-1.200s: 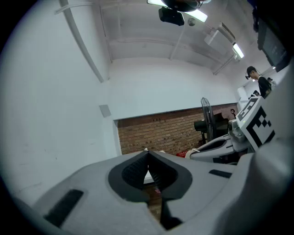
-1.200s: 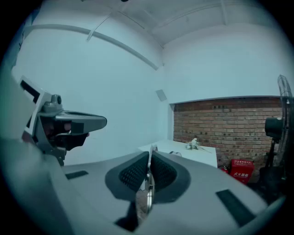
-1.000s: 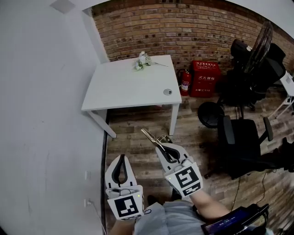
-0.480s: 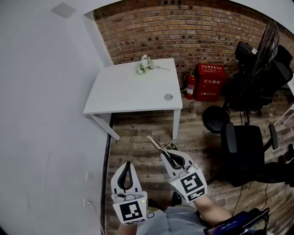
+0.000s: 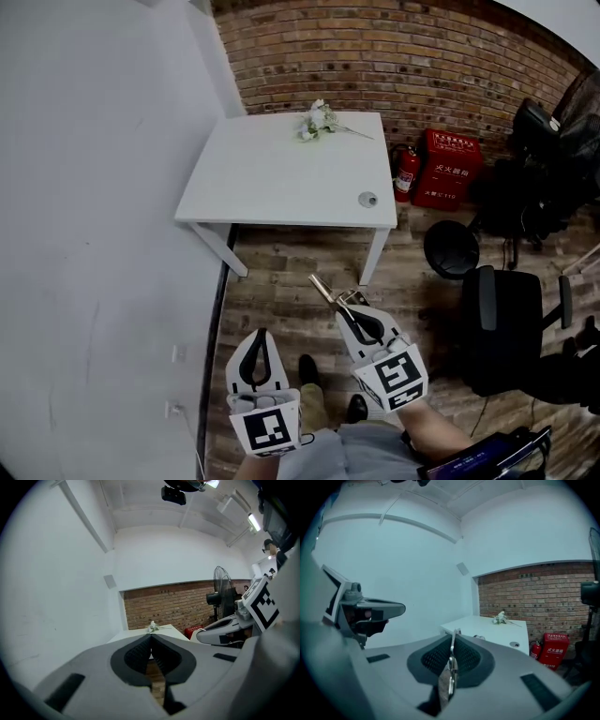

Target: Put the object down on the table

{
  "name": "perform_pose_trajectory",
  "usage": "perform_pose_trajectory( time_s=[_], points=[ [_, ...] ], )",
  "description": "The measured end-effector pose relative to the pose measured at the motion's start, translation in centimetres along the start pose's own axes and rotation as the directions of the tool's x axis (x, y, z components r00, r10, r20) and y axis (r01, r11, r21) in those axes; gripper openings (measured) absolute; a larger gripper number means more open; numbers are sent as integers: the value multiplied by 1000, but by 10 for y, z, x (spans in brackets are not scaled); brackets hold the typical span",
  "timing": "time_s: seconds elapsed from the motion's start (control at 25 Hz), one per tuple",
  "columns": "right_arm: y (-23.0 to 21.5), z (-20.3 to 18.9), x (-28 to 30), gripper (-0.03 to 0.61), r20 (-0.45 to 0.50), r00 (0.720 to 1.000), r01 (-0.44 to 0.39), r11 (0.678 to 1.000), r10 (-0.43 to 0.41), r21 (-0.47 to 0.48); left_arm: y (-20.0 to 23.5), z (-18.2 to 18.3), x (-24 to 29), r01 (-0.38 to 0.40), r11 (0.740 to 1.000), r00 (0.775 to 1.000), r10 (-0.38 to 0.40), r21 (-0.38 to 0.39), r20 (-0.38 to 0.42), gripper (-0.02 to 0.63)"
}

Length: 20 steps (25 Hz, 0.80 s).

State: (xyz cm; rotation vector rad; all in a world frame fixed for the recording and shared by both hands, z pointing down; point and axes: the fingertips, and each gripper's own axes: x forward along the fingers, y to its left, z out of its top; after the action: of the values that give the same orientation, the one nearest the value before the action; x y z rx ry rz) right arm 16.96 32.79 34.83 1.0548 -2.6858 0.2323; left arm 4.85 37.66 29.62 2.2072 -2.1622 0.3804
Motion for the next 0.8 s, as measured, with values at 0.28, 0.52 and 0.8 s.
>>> perform_pose_trajectory(
  time_s=[0.28,0.52,0.8],
  points=[
    [-6,15,104,18,-13,1000,-2,1000,2,-13,74,-11,80,4,1000,1000,-3,-19,18,8],
    [-14,52,172,18,16,999,31,999,-30,-34,128,7,136,17,1000,998,-16,-14,60,8],
    [-24,80,214,18,54,997,66,996,-62,-68,154,21,178,44,999,993,-42,-16,107,9]
  ],
)
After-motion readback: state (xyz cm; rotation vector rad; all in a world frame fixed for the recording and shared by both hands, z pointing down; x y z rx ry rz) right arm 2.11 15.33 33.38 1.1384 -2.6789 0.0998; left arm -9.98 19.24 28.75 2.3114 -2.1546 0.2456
